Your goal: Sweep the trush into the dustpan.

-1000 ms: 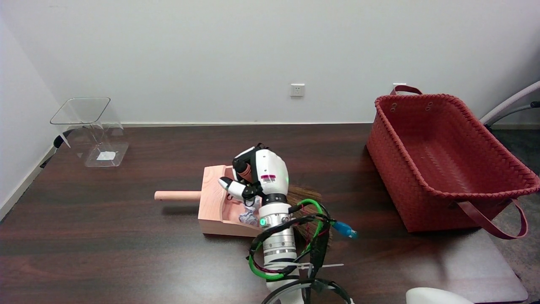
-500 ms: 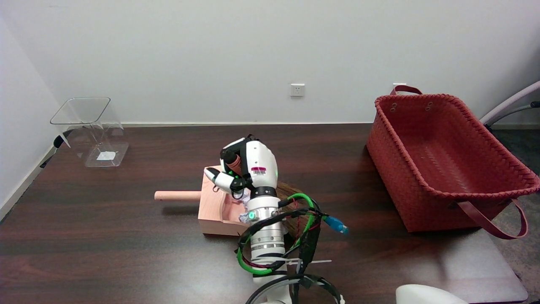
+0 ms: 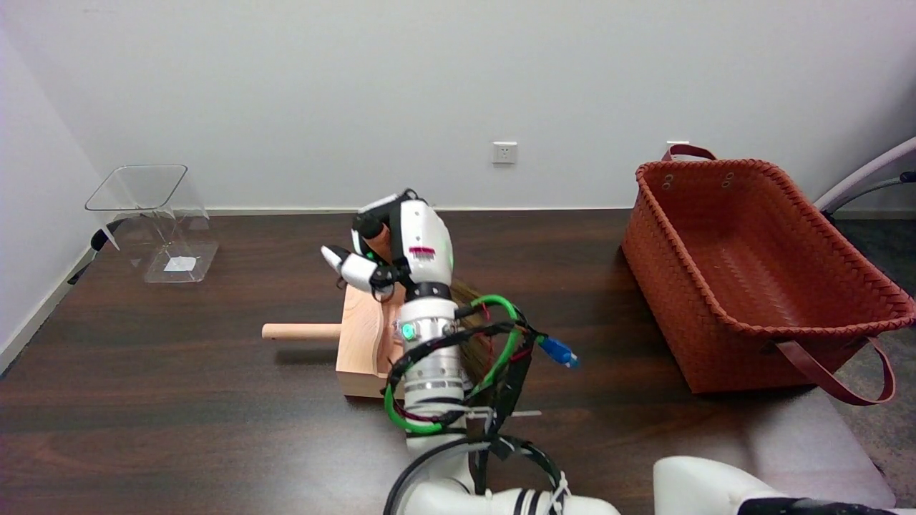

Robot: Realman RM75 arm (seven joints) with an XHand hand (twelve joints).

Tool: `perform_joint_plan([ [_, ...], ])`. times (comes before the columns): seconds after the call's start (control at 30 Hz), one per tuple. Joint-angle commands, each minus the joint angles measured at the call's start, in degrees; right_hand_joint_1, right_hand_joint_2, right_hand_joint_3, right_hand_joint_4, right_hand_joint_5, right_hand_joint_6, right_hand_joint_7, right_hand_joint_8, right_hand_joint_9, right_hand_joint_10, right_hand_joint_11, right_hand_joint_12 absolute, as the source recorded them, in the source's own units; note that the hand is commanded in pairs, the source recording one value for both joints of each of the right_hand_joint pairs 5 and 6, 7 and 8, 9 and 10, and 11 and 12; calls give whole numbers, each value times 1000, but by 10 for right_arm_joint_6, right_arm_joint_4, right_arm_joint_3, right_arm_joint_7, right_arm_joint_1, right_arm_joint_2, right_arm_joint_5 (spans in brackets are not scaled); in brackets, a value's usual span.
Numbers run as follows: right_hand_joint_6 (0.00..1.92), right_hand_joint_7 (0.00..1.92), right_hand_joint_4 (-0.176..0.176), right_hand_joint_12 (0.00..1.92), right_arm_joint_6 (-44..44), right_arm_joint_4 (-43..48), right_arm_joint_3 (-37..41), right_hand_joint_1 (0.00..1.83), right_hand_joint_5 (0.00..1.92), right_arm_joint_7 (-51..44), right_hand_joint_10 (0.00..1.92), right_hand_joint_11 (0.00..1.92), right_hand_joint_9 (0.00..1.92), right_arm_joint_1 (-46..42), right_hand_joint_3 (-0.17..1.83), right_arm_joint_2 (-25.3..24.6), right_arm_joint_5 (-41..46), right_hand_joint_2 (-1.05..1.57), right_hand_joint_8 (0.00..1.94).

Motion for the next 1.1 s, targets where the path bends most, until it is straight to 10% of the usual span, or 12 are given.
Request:
perform_joint_plan([
  [0.03, 1920, 1920, 0, 1735, -46, -14, -3, 1306, 1920, 3, 1920, 1735, 1920, 86, 202, -8, -3, 1571, 1920],
  [0.87, 1920, 1920, 0, 1695, -115, -315, 35, 1336, 1920, -47, 1920, 1695, 1920, -29, 187, 196, 46, 1571, 1920],
  [1.1, 1920, 1920, 0, 1696, -117, -399, 28, 1344, 1920, -195, 1920, 1696, 1920, -106, 213, 239, 43, 1571, 1920],
])
